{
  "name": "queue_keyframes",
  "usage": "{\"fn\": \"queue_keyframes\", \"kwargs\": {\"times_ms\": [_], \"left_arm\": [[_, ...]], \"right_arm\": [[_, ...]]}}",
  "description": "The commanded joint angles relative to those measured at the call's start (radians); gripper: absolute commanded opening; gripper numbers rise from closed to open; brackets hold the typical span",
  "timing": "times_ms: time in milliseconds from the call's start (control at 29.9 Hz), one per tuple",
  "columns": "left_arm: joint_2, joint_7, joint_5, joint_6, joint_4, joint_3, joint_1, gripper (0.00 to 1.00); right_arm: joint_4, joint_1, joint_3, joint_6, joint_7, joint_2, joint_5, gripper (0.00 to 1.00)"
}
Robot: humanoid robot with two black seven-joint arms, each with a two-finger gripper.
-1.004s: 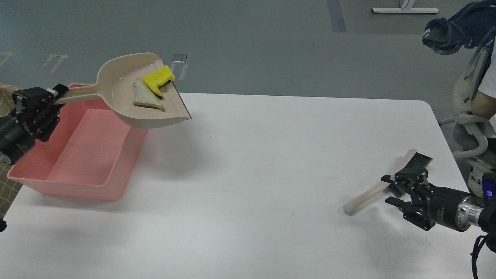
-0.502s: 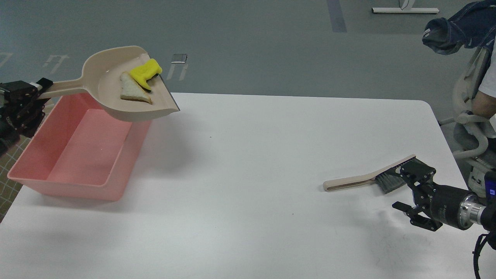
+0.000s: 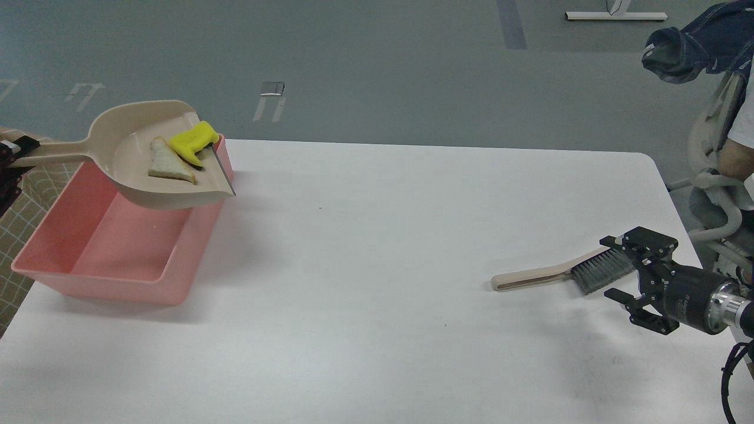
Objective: Sweep and dump garbage into bin
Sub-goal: 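Tilt the dustpan with the left gripper to dump debris into the bin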
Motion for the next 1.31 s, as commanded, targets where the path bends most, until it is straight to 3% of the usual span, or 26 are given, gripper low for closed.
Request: {"fn": "queue_keyframes", "kwargs": {"times_ms": [0,435,770,1272], "left_arm": [[0.036,0.0,0.0,-0.046,0.031,-0.003,-0.002,0.19],[0.193,0.0,0.141,-0.096,0.037,-0.009,-0.018,0.18],[0.21,0.0,0.322,-0.096,0.039,-0.003,-0.143,0.18],[0.268,0.0,0.464,-0.096,0.031,-0.009,-0.166,0.18]], "right_arm": [[-0.003,0.0,0.003,0.0,0.0,0.003,0.002,1.0],[-0.001,0.0,0.006,0.0,0.001,0.009,0.009,1.0],[-0.003,-0.004,0.02,0.0,0.006,0.011,0.012,1.0],[-0.001,-0.011,0.043,0.0,0.009,0.023,0.015,1.0]]}}
